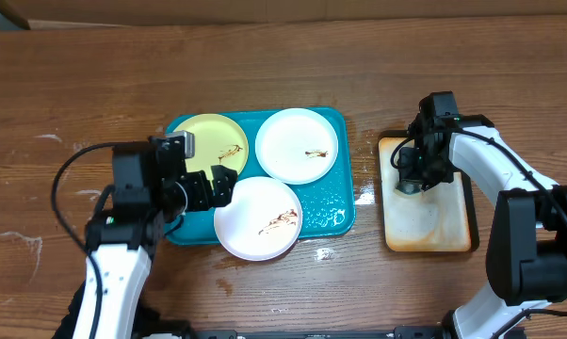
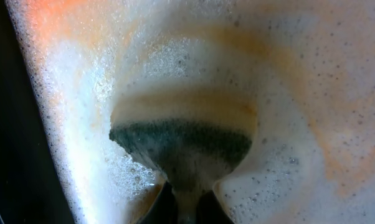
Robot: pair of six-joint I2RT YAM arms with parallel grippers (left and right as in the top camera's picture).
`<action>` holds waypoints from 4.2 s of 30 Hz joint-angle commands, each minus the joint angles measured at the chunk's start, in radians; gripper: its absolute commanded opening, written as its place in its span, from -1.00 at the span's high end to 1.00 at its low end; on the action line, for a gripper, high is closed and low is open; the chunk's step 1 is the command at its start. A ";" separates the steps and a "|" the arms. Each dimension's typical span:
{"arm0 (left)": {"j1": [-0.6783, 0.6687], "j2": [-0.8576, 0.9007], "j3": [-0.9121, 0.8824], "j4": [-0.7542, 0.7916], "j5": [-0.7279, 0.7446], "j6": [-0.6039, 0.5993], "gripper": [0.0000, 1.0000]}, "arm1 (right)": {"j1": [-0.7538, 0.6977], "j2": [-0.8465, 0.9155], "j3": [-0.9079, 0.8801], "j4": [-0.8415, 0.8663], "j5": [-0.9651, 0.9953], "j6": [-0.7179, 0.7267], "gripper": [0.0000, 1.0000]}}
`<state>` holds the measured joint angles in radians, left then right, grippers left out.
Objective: Clean dirty plates on tray and stack at the side
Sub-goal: 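Reach the left gripper to the white plate's rim and grip it, then carry the sponge with the right gripper onto the white plate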
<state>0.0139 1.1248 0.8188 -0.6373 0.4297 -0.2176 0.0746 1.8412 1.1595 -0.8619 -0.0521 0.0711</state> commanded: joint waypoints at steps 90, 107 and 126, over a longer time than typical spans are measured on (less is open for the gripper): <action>-0.264 0.983 0.738 -0.230 -0.193 -0.034 -0.12 | -0.002 0.005 0.373 -0.486 -0.018 0.089 0.92; -0.277 1.029 0.800 -0.268 -0.172 -0.053 0.92 | -0.002 0.005 0.373 -0.454 -0.020 0.084 0.92; -0.343 1.029 0.817 -0.301 -0.228 -0.052 0.92 | 0.003 0.005 0.373 -0.399 -0.171 -0.028 0.92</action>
<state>-0.3210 2.1384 1.6112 -0.9321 0.2085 -0.2600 0.0734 1.8465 1.5185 -1.2701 -0.1093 0.1230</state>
